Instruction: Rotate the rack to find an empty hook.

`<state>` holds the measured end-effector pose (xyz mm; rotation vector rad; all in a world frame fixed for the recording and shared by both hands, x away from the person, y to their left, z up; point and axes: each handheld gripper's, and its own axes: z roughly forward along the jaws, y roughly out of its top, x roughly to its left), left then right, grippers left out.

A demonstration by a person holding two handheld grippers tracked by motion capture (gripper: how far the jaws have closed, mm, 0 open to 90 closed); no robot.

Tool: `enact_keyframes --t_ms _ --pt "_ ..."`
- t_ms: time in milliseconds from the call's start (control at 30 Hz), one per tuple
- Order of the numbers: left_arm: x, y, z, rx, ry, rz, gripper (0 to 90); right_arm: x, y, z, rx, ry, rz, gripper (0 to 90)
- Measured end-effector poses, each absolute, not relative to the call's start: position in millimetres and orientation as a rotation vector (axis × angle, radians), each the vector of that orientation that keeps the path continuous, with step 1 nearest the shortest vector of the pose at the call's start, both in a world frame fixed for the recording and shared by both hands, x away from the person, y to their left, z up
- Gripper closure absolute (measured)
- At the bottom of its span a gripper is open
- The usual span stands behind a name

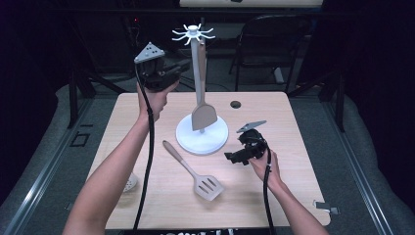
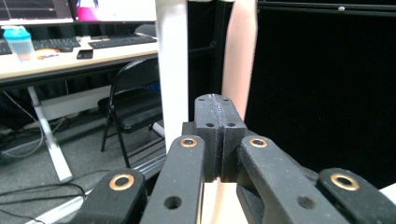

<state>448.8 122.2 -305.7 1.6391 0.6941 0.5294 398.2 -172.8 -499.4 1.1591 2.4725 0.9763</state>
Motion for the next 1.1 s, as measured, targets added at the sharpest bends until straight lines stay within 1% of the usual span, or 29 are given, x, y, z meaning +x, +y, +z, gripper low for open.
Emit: enact_keyframes --t_ms 433,1100 --pt "447.6 113.8 -277.2 1.617 0.659 0.568 90.0 396.7 -173.3 -499.9 1.157 2.478 0.954 4.2" --pt "451.6 118.8 -272.8 1.594 0.69 0.596 90.0 396.9 -172.7 -500.6 1.153 2.482 0.961 4.5"
